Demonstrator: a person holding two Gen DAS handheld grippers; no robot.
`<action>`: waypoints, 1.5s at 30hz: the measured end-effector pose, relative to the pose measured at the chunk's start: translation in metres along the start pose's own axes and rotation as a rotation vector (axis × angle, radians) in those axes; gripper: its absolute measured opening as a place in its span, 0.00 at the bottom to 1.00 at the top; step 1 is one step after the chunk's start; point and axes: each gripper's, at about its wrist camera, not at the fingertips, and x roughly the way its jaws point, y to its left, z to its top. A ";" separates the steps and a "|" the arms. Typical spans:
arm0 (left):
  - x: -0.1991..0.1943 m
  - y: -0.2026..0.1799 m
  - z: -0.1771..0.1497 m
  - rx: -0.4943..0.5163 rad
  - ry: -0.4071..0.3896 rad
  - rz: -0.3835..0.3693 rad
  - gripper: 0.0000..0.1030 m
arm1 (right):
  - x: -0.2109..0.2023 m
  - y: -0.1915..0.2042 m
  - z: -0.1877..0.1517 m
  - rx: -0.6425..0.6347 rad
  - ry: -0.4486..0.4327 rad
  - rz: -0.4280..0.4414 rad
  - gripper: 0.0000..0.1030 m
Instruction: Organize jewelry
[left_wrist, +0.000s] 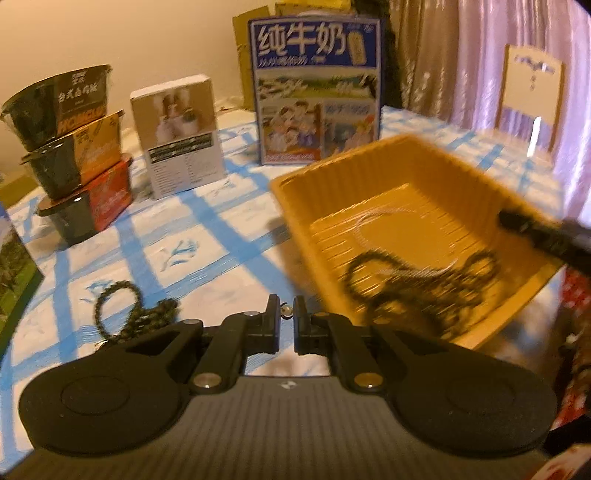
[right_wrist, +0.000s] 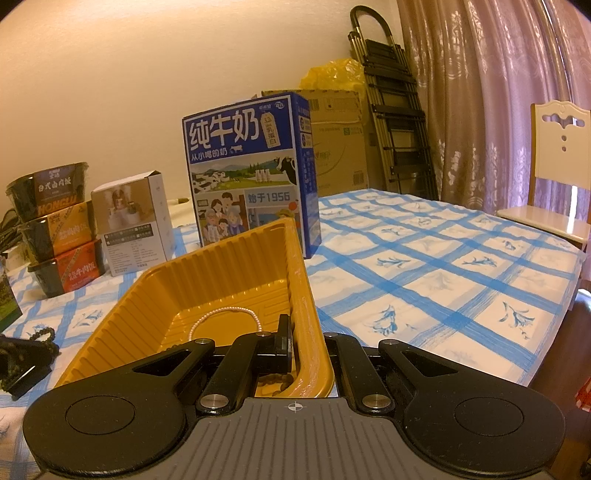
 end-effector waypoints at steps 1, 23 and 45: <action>-0.002 -0.002 0.003 -0.013 -0.001 -0.025 0.05 | 0.000 0.000 0.000 -0.001 0.000 0.000 0.04; 0.039 -0.074 0.026 -0.120 0.061 -0.306 0.07 | -0.001 0.000 0.000 -0.002 -0.001 0.000 0.04; -0.025 0.012 -0.034 -0.211 0.060 -0.003 0.19 | -0.001 0.000 0.000 -0.002 -0.001 0.000 0.04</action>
